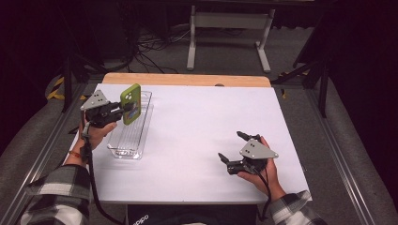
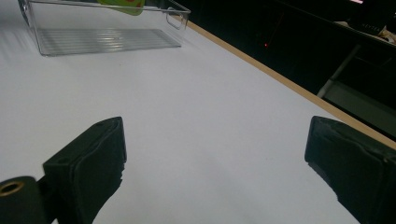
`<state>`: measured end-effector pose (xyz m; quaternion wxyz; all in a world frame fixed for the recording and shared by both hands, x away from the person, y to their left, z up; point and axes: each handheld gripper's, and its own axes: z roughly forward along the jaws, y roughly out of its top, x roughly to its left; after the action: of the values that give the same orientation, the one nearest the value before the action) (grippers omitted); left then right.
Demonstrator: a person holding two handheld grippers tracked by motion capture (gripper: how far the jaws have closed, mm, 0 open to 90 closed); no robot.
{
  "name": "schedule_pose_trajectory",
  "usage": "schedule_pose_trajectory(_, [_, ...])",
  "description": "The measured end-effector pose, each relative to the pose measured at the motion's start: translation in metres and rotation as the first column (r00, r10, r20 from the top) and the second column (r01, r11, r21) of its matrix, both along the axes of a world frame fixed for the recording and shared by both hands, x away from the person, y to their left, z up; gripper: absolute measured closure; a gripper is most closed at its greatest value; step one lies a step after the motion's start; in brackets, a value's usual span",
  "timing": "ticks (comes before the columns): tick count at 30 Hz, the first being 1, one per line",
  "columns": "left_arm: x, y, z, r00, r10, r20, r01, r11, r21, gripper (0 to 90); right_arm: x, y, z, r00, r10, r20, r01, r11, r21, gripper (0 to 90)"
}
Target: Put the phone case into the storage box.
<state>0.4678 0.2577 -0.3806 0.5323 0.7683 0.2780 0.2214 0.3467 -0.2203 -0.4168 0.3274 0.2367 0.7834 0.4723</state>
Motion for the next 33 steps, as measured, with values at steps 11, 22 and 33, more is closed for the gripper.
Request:
schedule_pose_trajectory(11, [0.025, -0.004, -0.015, 0.9985, 0.027, -0.048, -0.024, 0.9977, 0.063, 77.4, 0.006, -0.001, -0.005, 0.9999, 0.008, -0.011, -0.009, 0.999, -0.041, 9.8])
schedule_pose_trajectory(22, [0.046, -0.001, -0.029, 0.9966, 0.012, -0.081, -0.005, 0.9958, 0.092, 77.4, 0.007, -0.001, -0.007, 0.9996, 0.021, -0.021, -0.022, 0.999, -0.05, 8.2])
schedule_pose_trajectory(33, [0.067, -0.01, -0.031, 0.9936, 0.067, -0.091, -0.052, 0.9849, 0.165, 77.3, 0.004, 0.001, -0.009, 0.9993, 0.027, -0.026, -0.029, 0.996, -0.084, 9.3])
